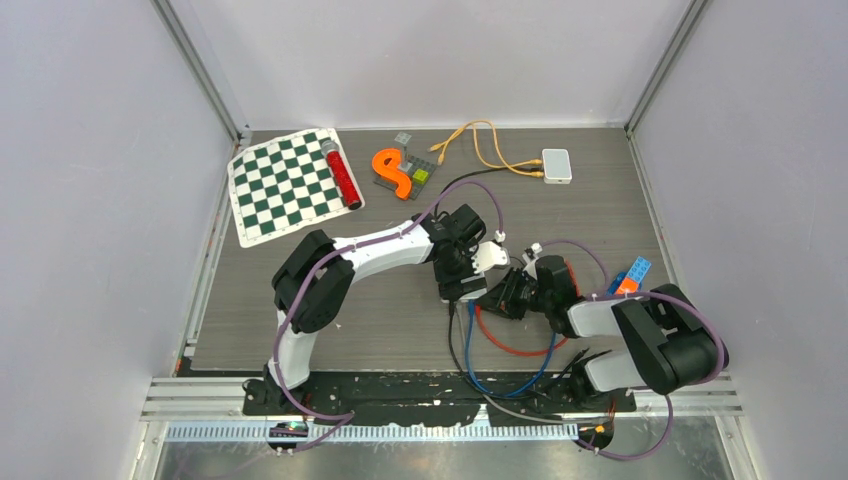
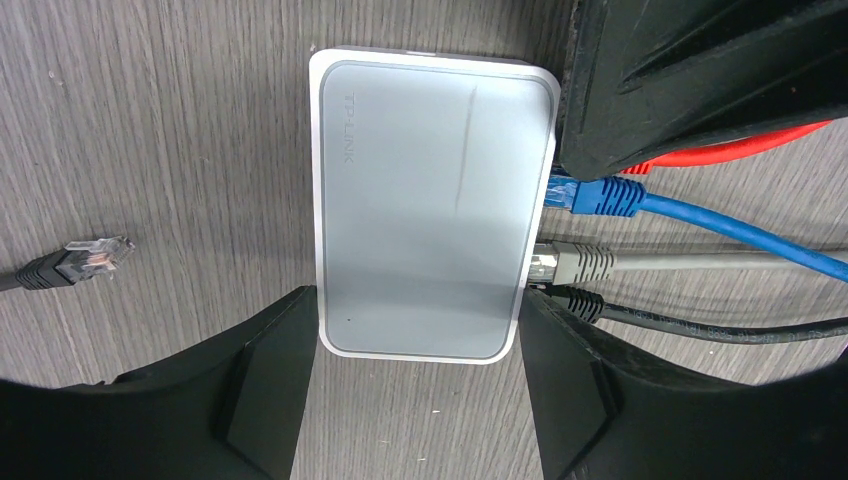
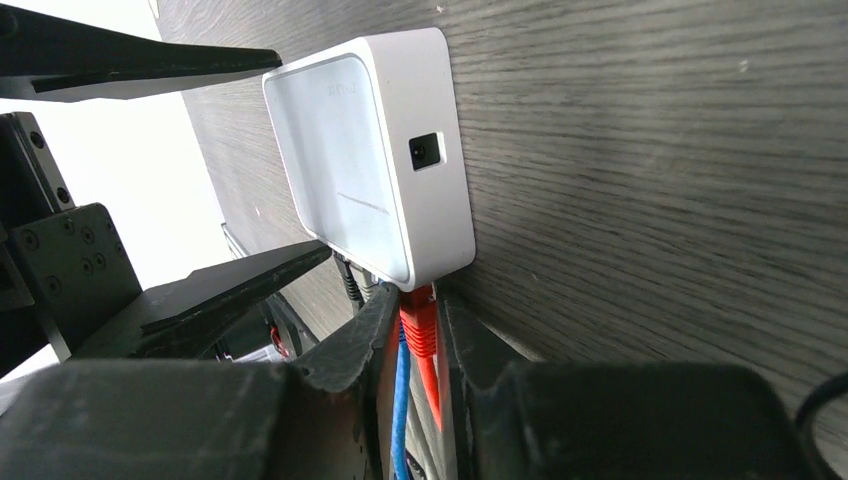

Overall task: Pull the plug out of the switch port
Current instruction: Pull the connector from the switch port.

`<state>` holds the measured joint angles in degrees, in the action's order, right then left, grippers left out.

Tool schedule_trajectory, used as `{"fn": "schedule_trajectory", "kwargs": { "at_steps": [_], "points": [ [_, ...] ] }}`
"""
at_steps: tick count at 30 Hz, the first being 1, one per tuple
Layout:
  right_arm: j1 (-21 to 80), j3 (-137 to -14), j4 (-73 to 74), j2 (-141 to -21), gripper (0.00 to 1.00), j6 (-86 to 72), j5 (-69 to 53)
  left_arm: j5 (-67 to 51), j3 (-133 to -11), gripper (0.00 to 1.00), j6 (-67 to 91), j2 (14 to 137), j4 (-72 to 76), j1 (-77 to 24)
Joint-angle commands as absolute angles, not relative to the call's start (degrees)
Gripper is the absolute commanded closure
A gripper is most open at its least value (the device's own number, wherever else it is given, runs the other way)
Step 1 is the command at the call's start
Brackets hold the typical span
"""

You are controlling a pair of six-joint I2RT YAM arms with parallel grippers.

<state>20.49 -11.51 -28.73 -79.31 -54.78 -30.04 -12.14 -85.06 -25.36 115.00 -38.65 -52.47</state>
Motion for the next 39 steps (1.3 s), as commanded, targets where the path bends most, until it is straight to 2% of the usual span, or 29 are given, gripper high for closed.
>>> {"fn": "schedule_trajectory", "kwargs": {
  "at_steps": [1, 4, 6, 25, 39],
  "points": [
    [20.38, -11.83, -28.07, -81.50, 0.84, -54.14, -27.83, -16.29, -85.42, 0.48, -23.28, 116.39, -40.13, -53.09],
    [20.35, -12.02, -26.42, -80.92, 0.92, -52.70, -27.71, -15.63, -85.06, 0.48, -22.80, 116.24, -39.38, -53.04],
    [20.38, -12.62, -25.10, -80.51, 0.95, -51.39, -27.92, -14.87, -84.51, 0.48, -21.97, 116.03, -38.18, -52.99],
    [20.35, -13.48, -22.99, -81.76, 0.95, -47.00, -32.65, -14.94, -83.29, 0.48, -20.03, 116.40, -35.68, -52.14],
    [20.39, -14.57, -18.21, -81.71, 0.95, -44.15, -30.96, -15.18, -83.28, 0.48, -20.04, 116.65, -35.79, -51.86]
  ]
}}
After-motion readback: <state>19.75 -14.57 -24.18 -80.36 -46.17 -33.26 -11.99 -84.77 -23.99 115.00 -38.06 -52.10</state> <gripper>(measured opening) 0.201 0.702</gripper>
